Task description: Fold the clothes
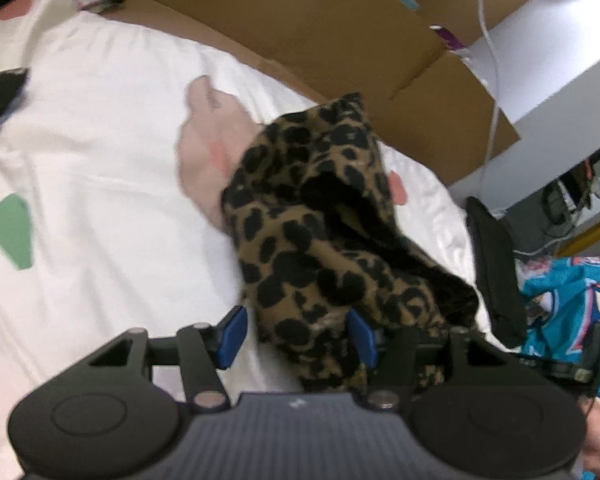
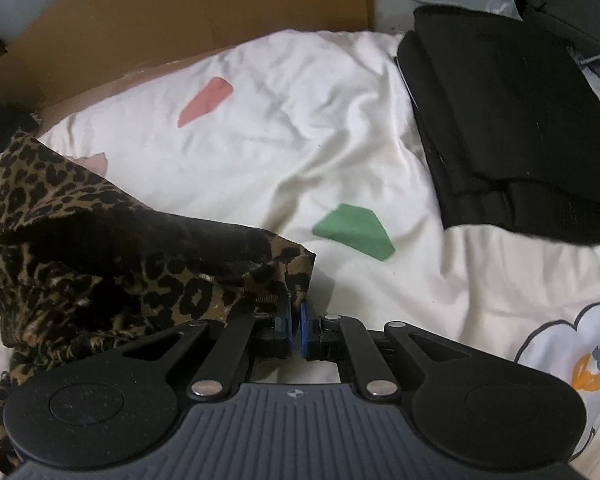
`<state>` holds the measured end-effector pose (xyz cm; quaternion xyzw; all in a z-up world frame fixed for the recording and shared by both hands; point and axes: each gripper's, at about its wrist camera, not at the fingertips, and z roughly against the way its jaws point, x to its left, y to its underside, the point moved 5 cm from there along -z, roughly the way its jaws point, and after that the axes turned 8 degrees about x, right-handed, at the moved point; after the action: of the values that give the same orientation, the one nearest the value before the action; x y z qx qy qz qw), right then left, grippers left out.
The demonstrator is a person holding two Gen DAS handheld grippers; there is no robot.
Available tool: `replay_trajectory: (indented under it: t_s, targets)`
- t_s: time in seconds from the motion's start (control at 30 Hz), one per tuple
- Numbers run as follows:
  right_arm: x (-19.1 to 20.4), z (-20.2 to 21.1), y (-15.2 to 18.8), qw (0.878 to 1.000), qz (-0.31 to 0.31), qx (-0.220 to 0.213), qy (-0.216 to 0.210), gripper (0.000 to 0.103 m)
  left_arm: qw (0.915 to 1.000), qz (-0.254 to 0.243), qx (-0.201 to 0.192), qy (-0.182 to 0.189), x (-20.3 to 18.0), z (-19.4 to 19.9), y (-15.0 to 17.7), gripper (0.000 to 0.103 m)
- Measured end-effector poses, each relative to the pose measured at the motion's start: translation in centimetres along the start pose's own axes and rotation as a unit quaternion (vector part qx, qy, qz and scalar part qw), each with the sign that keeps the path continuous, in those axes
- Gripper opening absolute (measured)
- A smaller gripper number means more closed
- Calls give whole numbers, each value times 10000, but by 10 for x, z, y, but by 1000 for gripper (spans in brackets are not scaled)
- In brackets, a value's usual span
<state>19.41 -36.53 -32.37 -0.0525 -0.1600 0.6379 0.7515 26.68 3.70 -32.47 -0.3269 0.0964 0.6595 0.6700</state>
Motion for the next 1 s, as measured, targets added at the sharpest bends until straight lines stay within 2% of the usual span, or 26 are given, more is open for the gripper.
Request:
replay_trajectory:
  t_s: [0.1,0.2,0.27,0.3,0.37,0.43,0.63,0.83,1.0]
  targets:
    - [-1,1,2,10000,15,-17,-63,3,9999,-65,11,141,-8,-3,-4,53]
    - [0,13,2,9998,21,-173,-129,8,9994,-34,13,334,-14,-3,-7,32]
    - [1,24,2,9994,60,-316,-154,12,9987,-95,-3,500,-20,0,-8,12]
    - [2,31,2,9991,80,-390,-174,15,9980,-149,-27,610,-25,3,-8,11]
    - [2,45,4,9982,57,-540,-248,34,9962,-332,-85,800,-39,9,-9,11]
    - [2,57,7,9972,-2,-660,-350,43,9939,-544,-126,956,-55,14,-10,11]
    - [5,73,32,9962,-97,-618,-613,43,9867,-1380,87,855,-105,-2,-18,11]
    - [4,74,57,9944,-268,-539,-865,43,9812,-1777,216,719,-138,-24,-30,11]
    - [-4,71,71,9896,-631,-575,-1154,43,9783,-1997,354,428,-150,-29,-37,11]
